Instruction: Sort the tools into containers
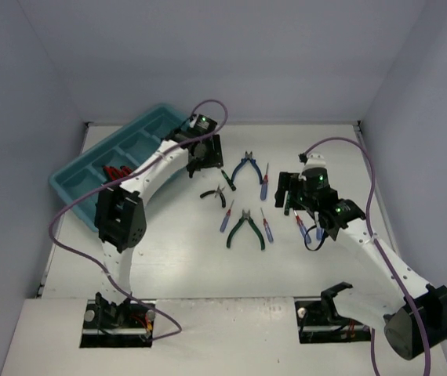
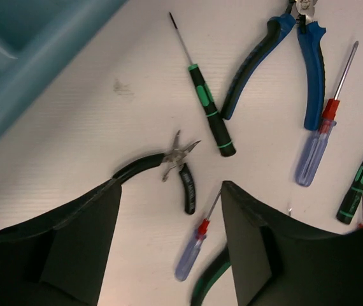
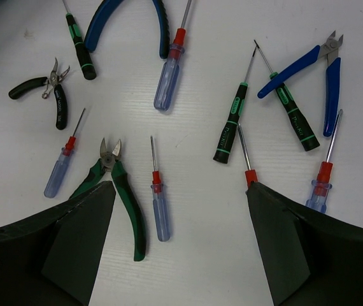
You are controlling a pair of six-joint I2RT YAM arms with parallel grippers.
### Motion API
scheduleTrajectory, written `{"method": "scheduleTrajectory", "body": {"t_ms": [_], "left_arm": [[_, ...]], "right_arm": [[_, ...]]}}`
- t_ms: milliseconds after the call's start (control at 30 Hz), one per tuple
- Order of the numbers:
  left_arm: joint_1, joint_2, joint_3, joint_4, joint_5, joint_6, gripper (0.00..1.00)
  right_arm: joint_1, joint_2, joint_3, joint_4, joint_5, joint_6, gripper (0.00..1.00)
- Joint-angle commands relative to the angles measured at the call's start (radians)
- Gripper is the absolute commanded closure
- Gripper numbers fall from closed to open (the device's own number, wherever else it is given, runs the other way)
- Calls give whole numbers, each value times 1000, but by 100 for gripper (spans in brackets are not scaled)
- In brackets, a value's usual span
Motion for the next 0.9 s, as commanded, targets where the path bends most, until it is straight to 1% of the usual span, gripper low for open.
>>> {"method": "scheduleTrajectory", "body": {"t_ms": [0,167,367,533,633,733,867], "left_arm": [[-31,93,110,64,-6,-161,43],[-34,206,202,106,-16,-223,50],[-47,301,270,122,-53,-256,52],[-50,364,306,123,-57,-272,54],[-50,394,312,119,-56,-274,59],[-51,402,292,120,-61,-278,60],[-56,405,262,116,-71,-261,66]], "right_arm": [[-11,2,37,29,19,-1,18],[-10,-10,25,30,12,5,18],[-12,-19,8,30,1,6,18],[-12,-27,1,29,-6,6,18],[-13,-36,-1,29,-6,4,18],[-12,-42,-2,28,-4,1,18],[-12,-48,-7,29,-2,-1,18]]}}
